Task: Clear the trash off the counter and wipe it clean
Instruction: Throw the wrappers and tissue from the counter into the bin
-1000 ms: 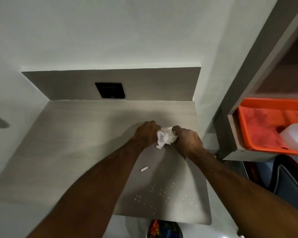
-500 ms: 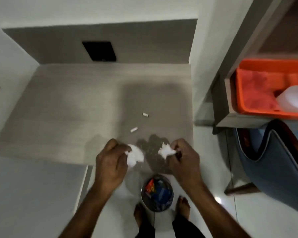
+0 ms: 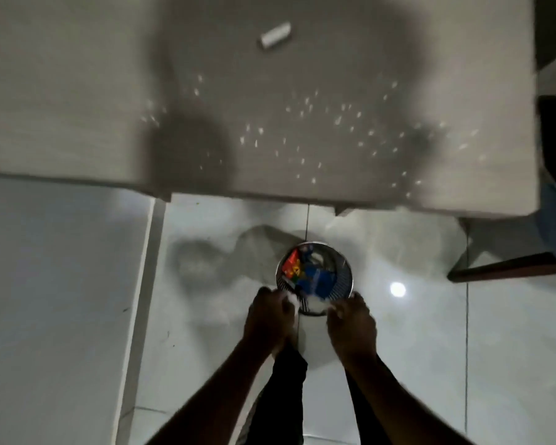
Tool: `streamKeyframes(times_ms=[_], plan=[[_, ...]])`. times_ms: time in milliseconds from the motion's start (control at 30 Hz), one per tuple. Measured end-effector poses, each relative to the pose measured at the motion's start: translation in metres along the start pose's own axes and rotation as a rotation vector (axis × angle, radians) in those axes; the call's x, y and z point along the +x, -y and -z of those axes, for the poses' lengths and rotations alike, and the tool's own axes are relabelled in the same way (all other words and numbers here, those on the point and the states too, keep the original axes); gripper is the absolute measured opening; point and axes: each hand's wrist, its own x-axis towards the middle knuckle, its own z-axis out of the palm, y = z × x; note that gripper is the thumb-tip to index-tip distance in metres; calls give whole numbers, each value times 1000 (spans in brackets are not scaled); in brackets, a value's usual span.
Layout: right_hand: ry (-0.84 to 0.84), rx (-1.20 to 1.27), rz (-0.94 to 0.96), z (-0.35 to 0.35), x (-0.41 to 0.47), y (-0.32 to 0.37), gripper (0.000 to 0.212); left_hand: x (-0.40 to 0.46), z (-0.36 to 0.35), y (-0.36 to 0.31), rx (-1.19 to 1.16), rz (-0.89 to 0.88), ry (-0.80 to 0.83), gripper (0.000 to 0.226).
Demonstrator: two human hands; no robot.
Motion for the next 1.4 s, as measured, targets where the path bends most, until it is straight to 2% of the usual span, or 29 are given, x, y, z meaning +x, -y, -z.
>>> streamKeyframes(times_ms=[100,200,233,300,400,433,533,633,733,867,967,1033,1167,1233,1333,1400], plan=[[57,-70,-114,-35,48,-22,17,49,-24,12,27,0,36,32],[65,-63,-194,-66,86,-39,19,72,-48,14,-219,-6,95,34],[74,-58,-223,-73,94,-43,31,70,-57,15,-299,10,143,37],[94,-13,-280,-81,104,-52,50,65,-77,14,-264,27,159,47],[138,-8,-277,-81,106,-60,27,57,-80,7,-248,88,125,43],[154,-5,-260,-78,104,-59,22,62,-69,4,-215,60,168,38],[141,124,-252,-54,86,-45,26,53,-33,-13,-81,-31,170,37],[6,262,-91,-4,51,-10,14,7,10,-45,-84,-176,57,49],[-171,468,243,67,-4,44,12,-63,74,-78,-64,-348,-91,32],[-333,582,558,172,-65,122,11,-122,174,-113,-88,-527,-449,22],[-469,460,725,231,-59,188,11,-113,243,-141,-105,-578,-750,15],[-517,349,735,260,-35,233,12,-94,281,-161,-50,-511,-820,15],[-370,137,619,287,28,301,11,-49,324,-191,288,-381,-668,28],[-336,-47,624,289,54,318,17,-32,334,-199,329,-386,-627,32],[-333,-436,744,285,78,327,24,-10,336,-206,359,-440,-569,28],[-333,-529,759,282,86,329,21,-1,332,-205,368,-472,-531,24]])
